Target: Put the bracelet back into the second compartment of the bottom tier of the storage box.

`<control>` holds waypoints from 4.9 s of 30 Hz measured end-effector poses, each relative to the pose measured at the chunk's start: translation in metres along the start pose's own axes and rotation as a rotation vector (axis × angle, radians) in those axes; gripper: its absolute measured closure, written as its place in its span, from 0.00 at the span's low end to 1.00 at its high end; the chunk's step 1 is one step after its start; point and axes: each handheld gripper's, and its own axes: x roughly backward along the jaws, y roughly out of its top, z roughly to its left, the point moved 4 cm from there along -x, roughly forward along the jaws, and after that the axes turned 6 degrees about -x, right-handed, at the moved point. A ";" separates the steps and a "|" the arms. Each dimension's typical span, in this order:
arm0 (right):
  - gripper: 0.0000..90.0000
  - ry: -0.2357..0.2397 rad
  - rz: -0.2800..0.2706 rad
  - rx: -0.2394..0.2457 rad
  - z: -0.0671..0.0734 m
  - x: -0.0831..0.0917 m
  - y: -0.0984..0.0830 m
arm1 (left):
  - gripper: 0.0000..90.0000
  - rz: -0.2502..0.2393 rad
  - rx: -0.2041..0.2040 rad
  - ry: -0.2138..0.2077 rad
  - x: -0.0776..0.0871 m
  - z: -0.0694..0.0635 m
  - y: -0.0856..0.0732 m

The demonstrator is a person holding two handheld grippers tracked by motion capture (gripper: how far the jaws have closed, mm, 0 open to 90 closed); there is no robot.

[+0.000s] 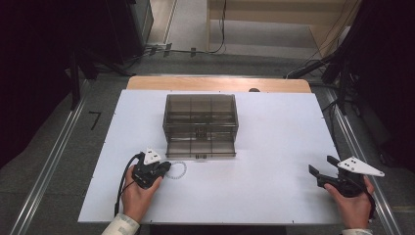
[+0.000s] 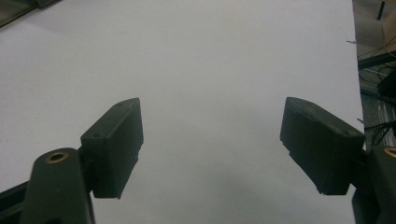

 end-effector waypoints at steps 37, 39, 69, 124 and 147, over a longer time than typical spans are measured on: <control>0.23 -0.020 -0.036 -0.042 -0.006 0.006 -0.001 | 0.98 -0.162 0.041 -0.085 0.043 -0.017 0.036; 0.23 -0.019 -0.037 -0.039 -0.006 0.007 -0.001 | 0.98 -0.170 0.040 -0.090 0.046 -0.018 0.040; 0.23 -0.019 -0.031 -0.021 -0.004 0.006 -0.002 | 0.98 -0.230 0.000 -0.107 0.027 -0.036 0.103; 0.23 -0.018 -0.029 -0.026 -0.004 0.007 -0.003 | 0.98 -0.252 0.023 -0.087 -0.015 -0.038 0.118; 0.23 -0.019 -0.029 -0.027 -0.004 0.007 -0.004 | 0.98 -0.225 0.015 -0.064 -0.030 -0.037 0.111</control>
